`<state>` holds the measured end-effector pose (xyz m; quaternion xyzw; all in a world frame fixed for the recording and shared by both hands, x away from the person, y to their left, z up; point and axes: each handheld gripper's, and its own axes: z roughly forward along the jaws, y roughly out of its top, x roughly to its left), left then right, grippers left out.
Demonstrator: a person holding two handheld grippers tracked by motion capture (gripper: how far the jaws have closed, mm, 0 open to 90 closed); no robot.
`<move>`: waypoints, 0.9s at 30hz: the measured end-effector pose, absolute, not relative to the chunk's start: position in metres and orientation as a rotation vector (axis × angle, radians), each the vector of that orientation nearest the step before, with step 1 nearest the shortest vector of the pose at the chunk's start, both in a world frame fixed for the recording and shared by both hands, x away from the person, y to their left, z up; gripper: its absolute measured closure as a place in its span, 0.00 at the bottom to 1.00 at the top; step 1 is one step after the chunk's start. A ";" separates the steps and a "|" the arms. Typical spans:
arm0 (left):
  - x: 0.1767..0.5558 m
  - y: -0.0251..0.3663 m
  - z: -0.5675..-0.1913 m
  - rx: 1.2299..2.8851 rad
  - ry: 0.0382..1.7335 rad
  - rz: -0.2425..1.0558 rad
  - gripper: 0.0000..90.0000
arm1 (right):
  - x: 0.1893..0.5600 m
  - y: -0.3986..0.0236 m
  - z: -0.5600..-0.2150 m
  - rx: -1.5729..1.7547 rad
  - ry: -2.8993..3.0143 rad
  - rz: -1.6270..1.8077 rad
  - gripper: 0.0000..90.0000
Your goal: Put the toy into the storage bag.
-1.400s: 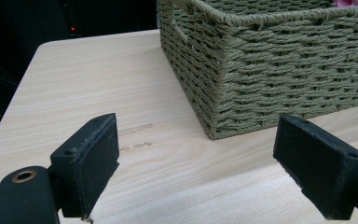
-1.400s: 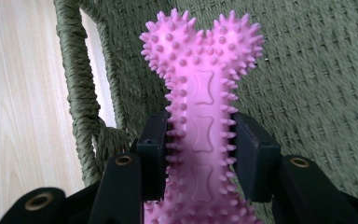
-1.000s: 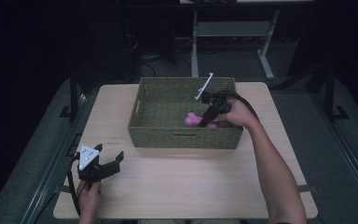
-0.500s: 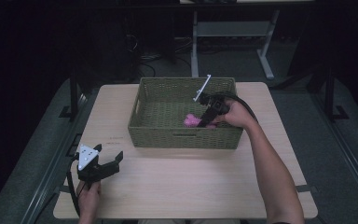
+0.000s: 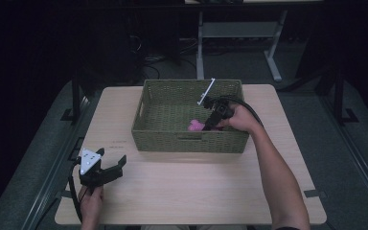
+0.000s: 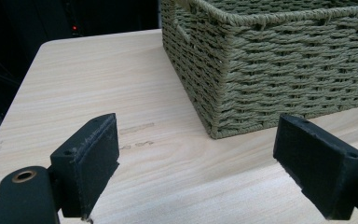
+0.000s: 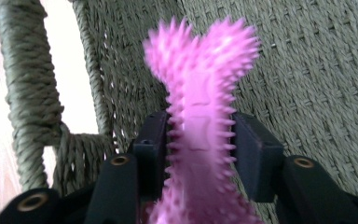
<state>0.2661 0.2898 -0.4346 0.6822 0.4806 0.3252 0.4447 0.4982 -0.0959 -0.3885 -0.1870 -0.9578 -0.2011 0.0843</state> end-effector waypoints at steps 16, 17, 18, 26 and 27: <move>0.267 0.288 -0.435 1.699 1.186 0.800 0.15 | 0.491 -0.110 -0.376 -0.607 -2.851 -0.690 0.55; 0.267 0.288 -0.435 1.705 1.185 0.800 0.15 | 0.490 -0.112 -0.375 -0.615 -2.851 -0.691 0.53; 0.267 0.287 -0.435 1.704 1.184 0.800 0.15 | 0.488 -0.115 -0.372 -0.630 -2.849 -0.701 0.52; 0.267 0.288 -0.435 1.700 1.182 0.800 0.15 | 0.482 -0.119 -0.361 -0.630 -2.861 -0.728 0.49; 0.266 0.288 -0.435 1.698 1.183 0.801 0.15 | 0.481 -0.119 -0.360 -0.630 -2.862 -0.735 0.49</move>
